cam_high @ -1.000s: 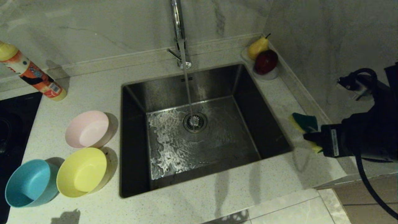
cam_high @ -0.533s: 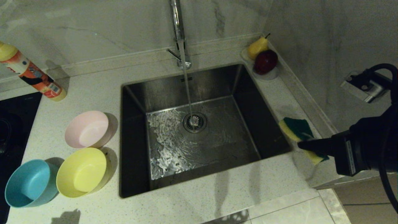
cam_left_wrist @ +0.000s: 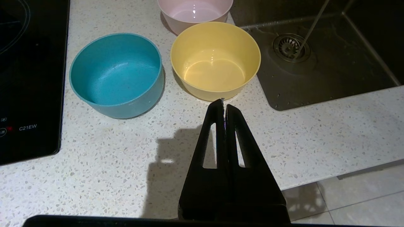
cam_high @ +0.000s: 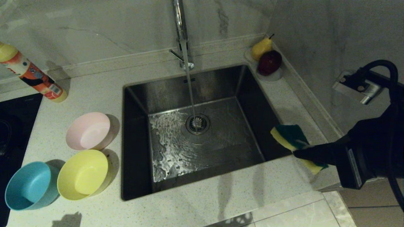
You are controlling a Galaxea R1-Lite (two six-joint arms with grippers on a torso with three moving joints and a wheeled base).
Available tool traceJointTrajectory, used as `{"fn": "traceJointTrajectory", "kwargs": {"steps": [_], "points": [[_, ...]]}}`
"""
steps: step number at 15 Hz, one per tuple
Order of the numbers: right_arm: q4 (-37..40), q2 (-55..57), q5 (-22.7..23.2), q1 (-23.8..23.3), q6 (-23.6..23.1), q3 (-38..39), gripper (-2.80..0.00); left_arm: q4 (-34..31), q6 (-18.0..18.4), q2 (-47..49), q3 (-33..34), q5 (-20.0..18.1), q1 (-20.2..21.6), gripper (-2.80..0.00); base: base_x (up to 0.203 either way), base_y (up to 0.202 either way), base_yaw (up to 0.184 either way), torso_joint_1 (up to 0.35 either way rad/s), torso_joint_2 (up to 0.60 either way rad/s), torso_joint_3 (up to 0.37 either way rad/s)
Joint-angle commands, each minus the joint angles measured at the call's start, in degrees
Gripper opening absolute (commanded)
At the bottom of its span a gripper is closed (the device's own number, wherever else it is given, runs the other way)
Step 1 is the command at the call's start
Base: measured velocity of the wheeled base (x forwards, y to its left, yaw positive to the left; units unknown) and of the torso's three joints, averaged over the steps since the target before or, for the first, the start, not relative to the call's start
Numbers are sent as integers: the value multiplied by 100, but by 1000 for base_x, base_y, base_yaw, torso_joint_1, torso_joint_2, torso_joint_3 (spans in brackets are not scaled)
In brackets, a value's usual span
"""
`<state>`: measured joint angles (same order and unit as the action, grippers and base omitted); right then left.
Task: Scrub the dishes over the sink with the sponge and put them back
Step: Pick up a bowl and the sponge
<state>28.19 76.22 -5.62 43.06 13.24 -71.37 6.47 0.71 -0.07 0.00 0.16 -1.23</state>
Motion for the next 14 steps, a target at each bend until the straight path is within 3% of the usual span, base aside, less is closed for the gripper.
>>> {"fn": "traceJointTrajectory", "kwargs": {"steps": [1,3,6,14], "points": [[203,-14,-10,-8,-32,-43,-280,12,0,-1,229,2,0,-280,0,0,0,0,0,0],[201,17,-74,-8,-37,151,-280,3,0,-1,229,2,0,-280,0,0,0,0,0,0],[82,69,-520,-8,-498,299,-280,4,0,-1,229,2,0,-280,0,0,0,0,0,0],[78,197,-107,-126,-253,170,-280,6,27,-1,229,2,0,-280,0,0,0,0,0,0]]}}
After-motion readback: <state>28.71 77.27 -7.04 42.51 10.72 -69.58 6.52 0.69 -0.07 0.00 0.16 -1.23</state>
